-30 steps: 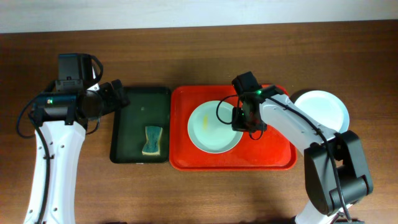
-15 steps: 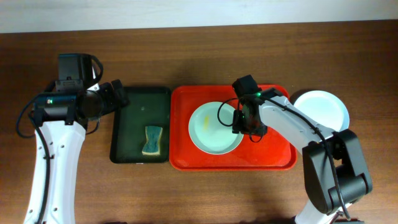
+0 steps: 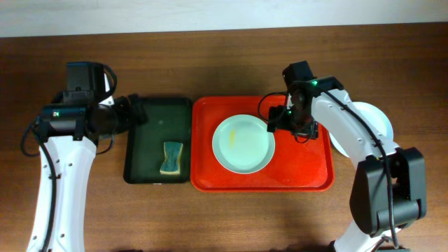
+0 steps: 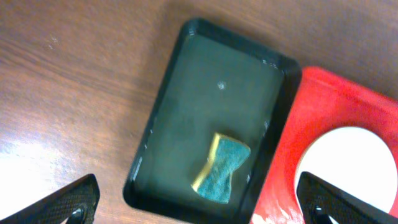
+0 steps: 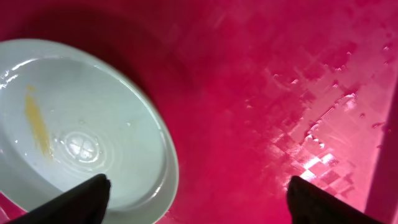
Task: Clean dirty plates on tray and stack at the side
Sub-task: 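Reposition the right gripper on the pale green plate's rim to hold it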
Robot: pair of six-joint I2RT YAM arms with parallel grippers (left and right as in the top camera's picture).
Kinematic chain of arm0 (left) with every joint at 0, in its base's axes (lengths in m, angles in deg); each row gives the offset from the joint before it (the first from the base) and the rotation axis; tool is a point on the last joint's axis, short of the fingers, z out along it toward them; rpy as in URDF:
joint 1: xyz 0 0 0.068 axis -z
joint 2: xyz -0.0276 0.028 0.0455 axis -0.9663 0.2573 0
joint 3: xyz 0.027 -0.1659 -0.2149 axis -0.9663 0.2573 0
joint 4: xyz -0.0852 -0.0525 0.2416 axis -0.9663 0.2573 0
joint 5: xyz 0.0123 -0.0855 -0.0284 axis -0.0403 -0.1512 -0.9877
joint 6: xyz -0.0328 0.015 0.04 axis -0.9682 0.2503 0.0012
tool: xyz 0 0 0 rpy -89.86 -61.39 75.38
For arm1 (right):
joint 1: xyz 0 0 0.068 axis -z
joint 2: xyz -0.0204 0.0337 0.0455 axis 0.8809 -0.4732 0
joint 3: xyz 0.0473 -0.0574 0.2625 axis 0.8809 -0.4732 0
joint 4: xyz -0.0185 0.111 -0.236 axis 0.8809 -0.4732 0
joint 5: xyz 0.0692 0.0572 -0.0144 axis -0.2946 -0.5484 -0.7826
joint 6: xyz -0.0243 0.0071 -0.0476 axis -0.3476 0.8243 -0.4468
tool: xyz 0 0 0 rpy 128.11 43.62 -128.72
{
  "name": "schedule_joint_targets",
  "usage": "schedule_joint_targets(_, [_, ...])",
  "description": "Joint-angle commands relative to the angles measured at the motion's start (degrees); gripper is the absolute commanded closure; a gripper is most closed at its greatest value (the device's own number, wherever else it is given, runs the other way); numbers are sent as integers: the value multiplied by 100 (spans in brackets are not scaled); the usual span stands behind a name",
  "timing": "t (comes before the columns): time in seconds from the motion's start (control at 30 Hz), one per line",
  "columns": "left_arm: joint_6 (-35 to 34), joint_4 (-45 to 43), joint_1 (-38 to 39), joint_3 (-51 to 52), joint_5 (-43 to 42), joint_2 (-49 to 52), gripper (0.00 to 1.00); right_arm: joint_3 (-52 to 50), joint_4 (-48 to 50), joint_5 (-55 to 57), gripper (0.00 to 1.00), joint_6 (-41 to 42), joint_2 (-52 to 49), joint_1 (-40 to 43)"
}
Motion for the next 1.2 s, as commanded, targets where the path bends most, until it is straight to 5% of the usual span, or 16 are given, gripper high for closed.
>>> schedule_joint_targets(0.0, [-52,96,116,168,-275,20,8,103,-13,-55,0,-76,-48,42])
schedule_joint_targets(0.13, [-50,94,514,656,-275,20,14,103,-90,-260,2,-74,-48,26])
schedule_joint_targets(0.23, [-17,184,778,896,-273,28,1,103,-127,-422,2,-74,-52,26])
schedule_joint_targets(0.53, [205,83,855,901,-275,63,1,15,-297,-420,11,-76,-55,-229])
schedule_joint_targets(0.6, [208,28,855,901,-273,63,1,15,-269,-415,2,-76,-55,-323])
schedule_joint_targets(0.7, [203,-42,855,903,-280,63,1,15,-166,-417,2,-79,-55,-361])
schedule_joint_targets(0.73, [203,-72,855,903,-278,63,1,15,-142,-398,5,-79,-55,-361])
schedule_joint_targets(0.8, [205,-98,855,903,-278,63,1,15,-136,-317,63,-74,-55,-361])
schedule_joint_targets(0.83, [203,-101,855,903,-278,63,1,0,-129,-269,69,-70,-55,-361])
schedule_joint_targets(0.97, [205,-98,855,918,-275,63,9,-282,188,-256,53,-28,-59,-365])
schedule_joint_targets(1.17, [203,-144,855,918,-275,63,16,-831,798,-254,58,-28,-59,-393])
